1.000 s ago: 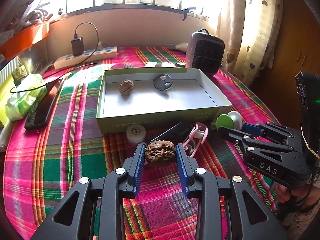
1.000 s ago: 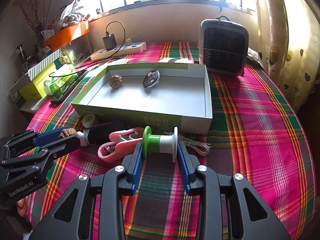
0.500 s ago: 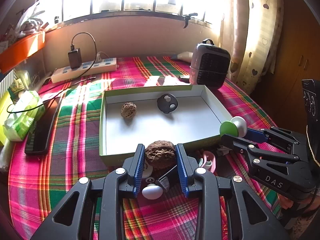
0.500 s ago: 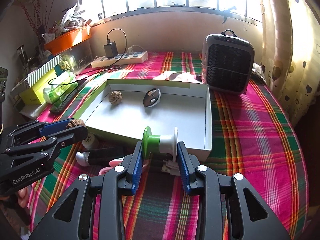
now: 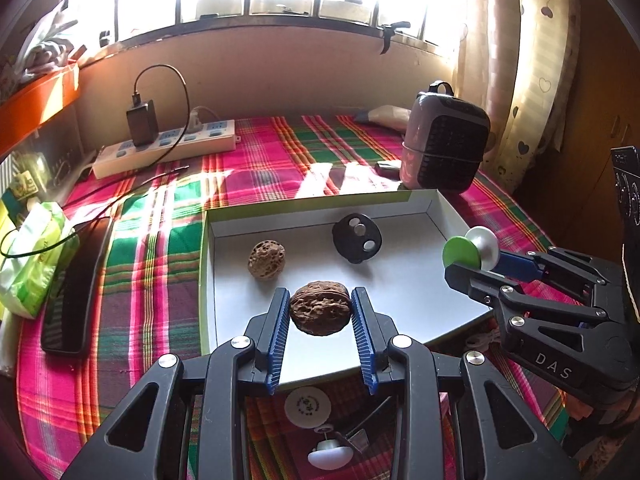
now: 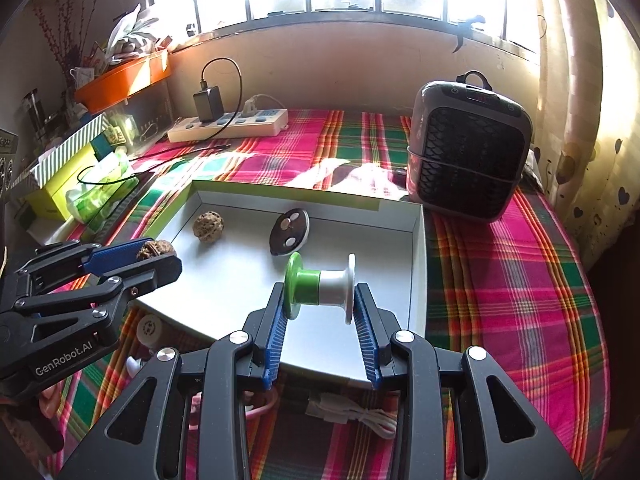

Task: Organize objects
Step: 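Lower the walnut into the box with the left gripper while the right gripper holds the spool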

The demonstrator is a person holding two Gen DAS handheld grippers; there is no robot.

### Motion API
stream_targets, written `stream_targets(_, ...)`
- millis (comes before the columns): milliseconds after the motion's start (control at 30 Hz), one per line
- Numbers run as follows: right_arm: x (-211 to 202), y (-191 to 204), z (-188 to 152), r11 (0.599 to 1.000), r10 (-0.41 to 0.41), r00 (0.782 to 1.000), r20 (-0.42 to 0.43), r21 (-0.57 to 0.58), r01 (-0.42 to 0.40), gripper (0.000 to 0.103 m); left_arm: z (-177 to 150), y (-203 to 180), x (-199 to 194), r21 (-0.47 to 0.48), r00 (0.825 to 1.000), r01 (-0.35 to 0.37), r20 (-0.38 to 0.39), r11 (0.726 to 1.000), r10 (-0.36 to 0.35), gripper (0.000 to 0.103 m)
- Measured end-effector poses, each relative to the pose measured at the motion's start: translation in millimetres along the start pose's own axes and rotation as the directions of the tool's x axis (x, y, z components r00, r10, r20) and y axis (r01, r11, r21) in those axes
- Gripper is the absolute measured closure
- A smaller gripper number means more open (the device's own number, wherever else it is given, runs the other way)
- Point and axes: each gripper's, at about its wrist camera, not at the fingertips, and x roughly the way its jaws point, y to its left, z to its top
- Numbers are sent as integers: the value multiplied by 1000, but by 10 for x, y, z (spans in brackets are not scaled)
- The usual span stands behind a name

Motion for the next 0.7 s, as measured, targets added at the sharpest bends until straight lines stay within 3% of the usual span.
stream_targets(700,538,-87,300,1000,-27,997,-75,-5,26,68,350,50,576,13,997,-25,-67,1000,26,74)
